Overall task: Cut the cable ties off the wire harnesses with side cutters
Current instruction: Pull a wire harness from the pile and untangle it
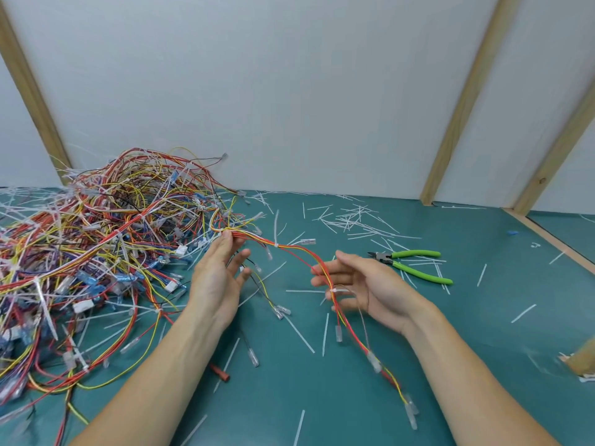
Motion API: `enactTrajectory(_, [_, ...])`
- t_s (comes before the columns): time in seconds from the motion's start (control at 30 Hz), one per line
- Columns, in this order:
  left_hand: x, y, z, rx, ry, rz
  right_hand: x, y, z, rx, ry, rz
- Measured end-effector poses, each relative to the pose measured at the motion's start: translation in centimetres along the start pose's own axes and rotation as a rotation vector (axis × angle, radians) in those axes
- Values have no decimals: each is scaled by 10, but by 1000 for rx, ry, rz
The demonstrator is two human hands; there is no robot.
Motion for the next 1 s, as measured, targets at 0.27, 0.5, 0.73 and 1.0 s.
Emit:
enactTrajectory(0.27, [-3,-5,-1,26,-8,24,5,-19,-4,21,29,10])
enactTrajectory(0.5, [-8,-1,-11,199,-86,-12,4,-3,1,219,3,-79])
enactTrajectory(0.73, [-8,4,-12,293,-120,-64,10,15,11,218,81,-298])
enactTrajectory(1.0, [-6,3,-11,221,-121,-47,-4,-13,-10,269,-217,119])
Point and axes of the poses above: each hand's wrist, its own x-axis away from the middle knuckle, its own y-axis out of the palm, z = x × y, the point moved 8 cm from there along -x, towards the middle knuckle, and after that the axes turned 11 degrees about -x, right-handed, at the moved point
